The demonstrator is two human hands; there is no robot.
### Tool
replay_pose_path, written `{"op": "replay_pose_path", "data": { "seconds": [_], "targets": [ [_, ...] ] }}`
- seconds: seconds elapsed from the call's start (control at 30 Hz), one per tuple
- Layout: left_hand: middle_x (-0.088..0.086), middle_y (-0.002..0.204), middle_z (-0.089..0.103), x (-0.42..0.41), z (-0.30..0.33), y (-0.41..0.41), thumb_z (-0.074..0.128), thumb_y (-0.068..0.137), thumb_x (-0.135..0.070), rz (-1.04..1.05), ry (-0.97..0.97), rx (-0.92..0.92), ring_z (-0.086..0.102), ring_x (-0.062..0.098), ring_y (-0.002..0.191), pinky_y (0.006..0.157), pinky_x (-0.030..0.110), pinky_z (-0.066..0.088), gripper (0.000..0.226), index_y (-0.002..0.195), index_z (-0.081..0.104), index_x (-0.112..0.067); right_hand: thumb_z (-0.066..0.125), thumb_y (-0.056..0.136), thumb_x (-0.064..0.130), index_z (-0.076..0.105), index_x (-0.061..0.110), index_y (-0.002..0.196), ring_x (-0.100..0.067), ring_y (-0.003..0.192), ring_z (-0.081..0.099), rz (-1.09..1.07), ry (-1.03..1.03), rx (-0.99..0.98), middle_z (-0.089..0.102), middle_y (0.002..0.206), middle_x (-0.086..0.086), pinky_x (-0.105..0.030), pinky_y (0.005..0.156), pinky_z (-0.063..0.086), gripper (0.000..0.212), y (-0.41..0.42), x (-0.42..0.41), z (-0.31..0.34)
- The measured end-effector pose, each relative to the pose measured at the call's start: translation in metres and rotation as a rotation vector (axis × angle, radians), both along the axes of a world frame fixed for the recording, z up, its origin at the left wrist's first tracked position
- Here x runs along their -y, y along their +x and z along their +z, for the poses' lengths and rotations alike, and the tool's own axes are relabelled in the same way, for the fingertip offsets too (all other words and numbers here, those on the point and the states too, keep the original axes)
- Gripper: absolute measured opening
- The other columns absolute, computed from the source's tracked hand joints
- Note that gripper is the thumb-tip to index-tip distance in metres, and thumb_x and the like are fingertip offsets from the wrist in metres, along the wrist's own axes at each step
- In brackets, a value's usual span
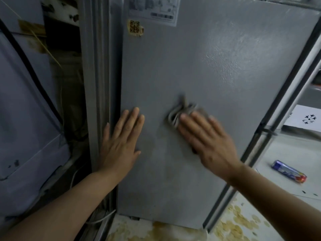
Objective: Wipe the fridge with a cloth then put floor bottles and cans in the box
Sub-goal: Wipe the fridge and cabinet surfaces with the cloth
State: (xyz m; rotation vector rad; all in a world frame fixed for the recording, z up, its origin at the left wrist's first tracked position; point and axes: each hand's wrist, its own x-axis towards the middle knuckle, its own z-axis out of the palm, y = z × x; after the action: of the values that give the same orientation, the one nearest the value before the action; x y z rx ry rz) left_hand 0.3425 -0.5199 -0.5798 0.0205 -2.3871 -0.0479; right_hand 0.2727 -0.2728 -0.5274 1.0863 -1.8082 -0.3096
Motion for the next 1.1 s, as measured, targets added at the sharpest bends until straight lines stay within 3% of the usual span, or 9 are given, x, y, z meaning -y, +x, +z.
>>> {"op": "replay_pose_path", "data": {
  "seconds": [0.13, 0.27, 0.37, 0.57, 0.67, 0.77, 0.9, 1.0, 1.1],
  "targets": [
    [-0.001, 0.158, -0.002, -0.006, -0.004, -0.002, 0.083, 0.06, -0.028, 0.017, 0.011, -0.018, 0.004, 0.023, 0.145, 0.103, 0.058, 0.03, 0.119, 0.149, 0.005, -0.017, 0.023, 0.1, 0.012, 0.038, 0.007, 0.142, -0.032, 0.142, 0.018, 0.007, -0.279, 0.016, 0.024, 0.152, -0.01, -0.045, 0.117, 0.012, 0.045, -0.001, -0.003, -0.005],
    [-0.001, 0.158, -0.001, -0.007, -0.003, -0.002, 0.085, 0.059, -0.025, 0.019, 0.022, -0.021, 0.004, 0.023, 0.144, 0.102, 0.058, 0.03, 0.12, 0.149, 0.006, -0.017, 0.035, 0.089, 0.011, 0.042, 0.01, 0.138, -0.031, 0.136, 0.034, -0.049, 0.084, 0.105, 0.033, 0.15, -0.004, -0.041, 0.116, 0.009, 0.049, 0.014, -0.023, -0.077],
    [0.0, 0.157, -0.002, -0.009, -0.002, -0.002, 0.084, 0.06, -0.022, 0.027, 0.02, -0.025, 0.005, 0.024, 0.144, 0.103, 0.059, 0.029, 0.119, 0.149, 0.004, -0.017, 0.033, 0.084, 0.013, 0.04, 0.014, 0.139, -0.023, 0.136, 0.033, -0.07, 0.236, 0.1, 0.033, 0.147, 0.001, -0.037, 0.114, 0.013, 0.055, 0.019, -0.04, -0.072],
    [-0.001, 0.157, -0.003, -0.011, -0.005, -0.004, 0.084, 0.061, -0.018, 0.01, 0.024, -0.053, 0.008, 0.026, 0.144, 0.101, 0.058, 0.031, 0.119, 0.149, 0.004, -0.016, 0.047, 0.09, 0.0, 0.055, 0.012, 0.131, -0.035, 0.128, 0.036, -0.057, -0.393, -0.103, 0.04, 0.144, -0.011, -0.045, 0.101, 0.028, 0.044, -0.004, -0.073, 0.021],
    [0.001, 0.158, -0.001, -0.01, -0.007, -0.005, 0.084, 0.061, -0.017, 0.0, 0.033, -0.058, 0.007, 0.027, 0.144, 0.101, 0.059, 0.031, 0.119, 0.149, 0.004, -0.017, 0.052, 0.089, -0.002, 0.056, 0.006, 0.128, -0.039, 0.115, 0.039, -0.034, -0.476, -0.128, 0.039, 0.133, -0.015, -0.046, 0.095, 0.033, 0.04, -0.006, -0.07, 0.005],
    [-0.001, 0.158, -0.005, -0.01, -0.007, -0.005, 0.083, 0.062, -0.017, 0.004, 0.033, -0.054, 0.004, 0.026, 0.144, 0.102, 0.06, 0.031, 0.12, 0.149, 0.001, -0.018, 0.048, 0.086, -0.003, 0.05, 0.004, 0.128, -0.043, 0.11, 0.039, -0.054, -0.376, -0.021, 0.038, 0.127, -0.016, -0.054, 0.093, 0.04, 0.043, 0.007, -0.071, -0.055],
    [-0.001, 0.158, -0.005, -0.011, -0.005, -0.002, 0.083, 0.061, -0.016, 0.02, 0.026, -0.029, 0.004, 0.026, 0.144, 0.103, 0.06, 0.031, 0.121, 0.149, 0.0, -0.018, 0.042, 0.089, 0.01, 0.049, 0.015, 0.121, -0.034, 0.106, 0.045, -0.099, -0.082, 0.167, 0.045, 0.119, -0.011, -0.049, 0.081, 0.052, 0.033, 0.018, -0.091, -0.075],
    [0.0, 0.158, -0.005, -0.012, -0.004, -0.001, 0.083, 0.062, -0.015, 0.046, 0.013, -0.018, 0.002, 0.026, 0.145, 0.104, 0.061, 0.029, 0.119, 0.149, 0.001, -0.018, 0.045, 0.098, 0.025, 0.051, 0.029, 0.112, -0.021, 0.102, 0.053, -0.053, -0.507, 0.352, 0.056, 0.11, 0.0, -0.049, 0.083, 0.049, 0.016, 0.014, -0.087, -0.033],
    [0.006, 0.158, 0.0, -0.017, -0.007, -0.003, 0.083, 0.061, -0.014, 0.082, -0.002, -0.042, 0.005, 0.029, 0.144, 0.104, 0.064, 0.022, 0.116, 0.149, 0.008, -0.015, 0.05, 0.094, 0.012, 0.048, 0.023, 0.114, -0.028, 0.103, 0.046, -0.068, -0.74, 0.249, 0.049, 0.113, -0.006, -0.051, 0.086, 0.043, 0.023, 0.007, -0.086, -0.005]
  ]
}}
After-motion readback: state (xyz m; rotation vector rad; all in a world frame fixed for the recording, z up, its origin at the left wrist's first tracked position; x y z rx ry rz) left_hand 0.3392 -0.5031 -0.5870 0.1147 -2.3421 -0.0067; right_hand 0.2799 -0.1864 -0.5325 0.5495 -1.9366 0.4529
